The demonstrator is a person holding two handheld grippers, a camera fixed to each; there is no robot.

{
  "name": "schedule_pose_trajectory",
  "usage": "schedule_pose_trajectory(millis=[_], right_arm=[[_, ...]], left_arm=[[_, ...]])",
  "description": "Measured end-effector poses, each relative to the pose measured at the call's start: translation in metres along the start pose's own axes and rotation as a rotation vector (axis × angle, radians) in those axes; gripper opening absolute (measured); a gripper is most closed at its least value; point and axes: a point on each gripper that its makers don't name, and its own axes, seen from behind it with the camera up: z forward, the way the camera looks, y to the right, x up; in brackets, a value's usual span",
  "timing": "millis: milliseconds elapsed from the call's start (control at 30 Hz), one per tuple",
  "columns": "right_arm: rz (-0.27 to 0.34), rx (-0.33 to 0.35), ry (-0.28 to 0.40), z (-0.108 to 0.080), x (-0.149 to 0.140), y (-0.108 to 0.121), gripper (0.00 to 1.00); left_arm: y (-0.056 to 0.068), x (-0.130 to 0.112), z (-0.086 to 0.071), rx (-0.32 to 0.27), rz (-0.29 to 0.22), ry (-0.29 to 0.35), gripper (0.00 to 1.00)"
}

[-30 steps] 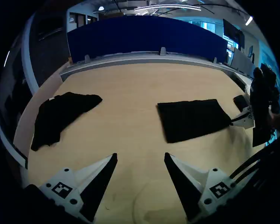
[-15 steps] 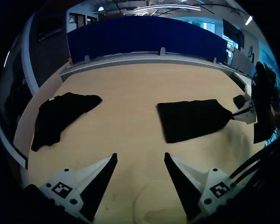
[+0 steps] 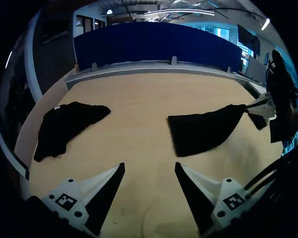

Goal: Fold towel

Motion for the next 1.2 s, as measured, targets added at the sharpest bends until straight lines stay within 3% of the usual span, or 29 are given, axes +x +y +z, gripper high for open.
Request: schedule_pose_trajectory(millis=[200,600,833,1200], right_arm=[[-0.042,0.013,0.026,-0.003,0.023,-0.009,0.04],[-0.107,0.049,0.014,0.006,0.038,-0.025,0.04],[-0.160,0.092,0.017,0.022,0.058,-0.045,0.04],[-0.265,0.198,-0.005,0.060,0.072,-0.103,0.04]], left_arm=[[-0.003,0.001,-0.005,0.003,-0.006,0.007,0.94],[-0.007,0.004,-0.017,0.006,-0.025,0.035,0.93],[-0.010,0.000,-0.026,0.016,-0.025,0.048,0.94],[-0.013,-0.006,-0.036,0.034,-0.063,0.068,0.93]])
